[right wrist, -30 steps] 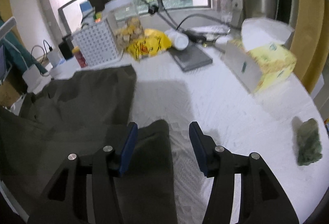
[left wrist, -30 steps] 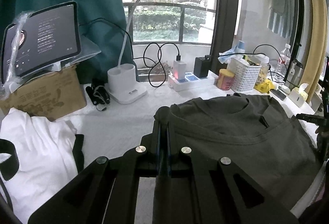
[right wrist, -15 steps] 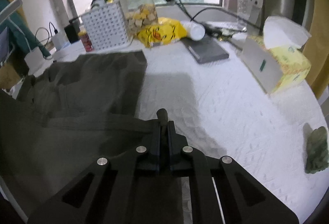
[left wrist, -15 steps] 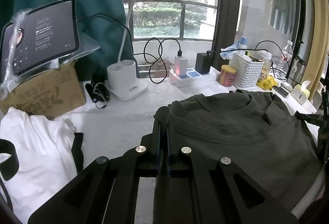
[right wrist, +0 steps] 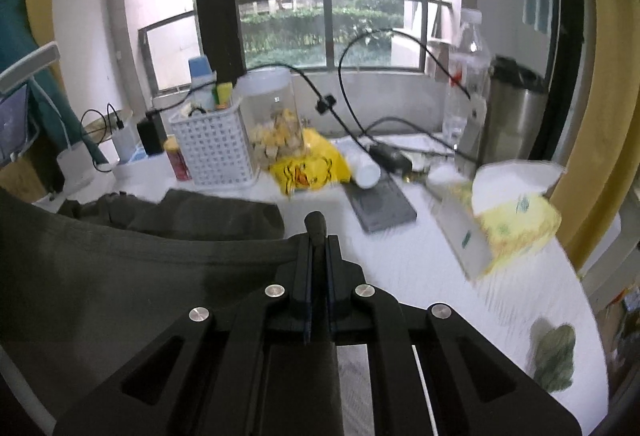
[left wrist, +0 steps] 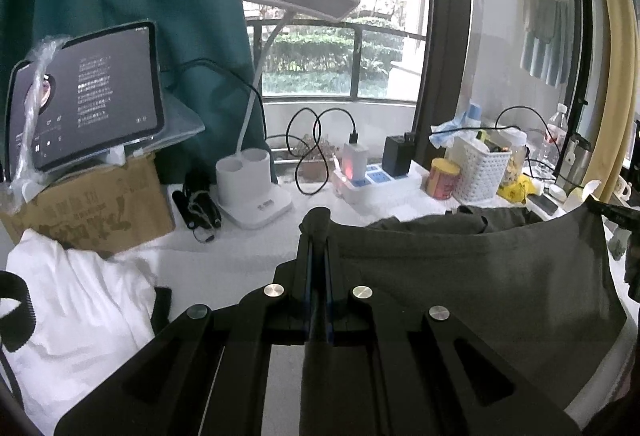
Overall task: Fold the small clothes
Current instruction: 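Carry the held hem up and over toward the collar with both grippers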
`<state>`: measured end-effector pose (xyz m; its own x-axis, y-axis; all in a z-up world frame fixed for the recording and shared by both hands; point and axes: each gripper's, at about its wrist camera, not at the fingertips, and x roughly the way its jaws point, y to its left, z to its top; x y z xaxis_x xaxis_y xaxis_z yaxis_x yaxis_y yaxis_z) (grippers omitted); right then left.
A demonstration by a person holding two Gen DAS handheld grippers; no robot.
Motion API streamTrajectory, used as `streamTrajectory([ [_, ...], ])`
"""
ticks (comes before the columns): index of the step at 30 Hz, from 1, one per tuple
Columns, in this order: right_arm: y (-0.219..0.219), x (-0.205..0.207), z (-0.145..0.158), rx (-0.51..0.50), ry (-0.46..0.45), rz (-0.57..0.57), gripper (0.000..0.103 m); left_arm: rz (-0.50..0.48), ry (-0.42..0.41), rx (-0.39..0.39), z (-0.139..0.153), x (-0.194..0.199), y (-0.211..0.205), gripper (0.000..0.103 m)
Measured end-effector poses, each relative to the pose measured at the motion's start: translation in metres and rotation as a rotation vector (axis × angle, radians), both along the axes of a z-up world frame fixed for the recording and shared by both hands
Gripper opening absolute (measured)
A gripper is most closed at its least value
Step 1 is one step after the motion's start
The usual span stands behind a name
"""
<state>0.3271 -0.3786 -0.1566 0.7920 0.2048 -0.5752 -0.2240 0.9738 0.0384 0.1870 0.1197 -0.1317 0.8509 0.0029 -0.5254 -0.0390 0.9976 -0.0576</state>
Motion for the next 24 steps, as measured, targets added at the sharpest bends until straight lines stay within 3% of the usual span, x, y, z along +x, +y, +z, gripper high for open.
streamTrajectory([
  [24, 0.028, 0.054, 0.041, -0.052, -0.122, 0.032, 0.007, -0.013, -0.065, 0.056, 0.010, 0.061, 0.019, 0.003],
])
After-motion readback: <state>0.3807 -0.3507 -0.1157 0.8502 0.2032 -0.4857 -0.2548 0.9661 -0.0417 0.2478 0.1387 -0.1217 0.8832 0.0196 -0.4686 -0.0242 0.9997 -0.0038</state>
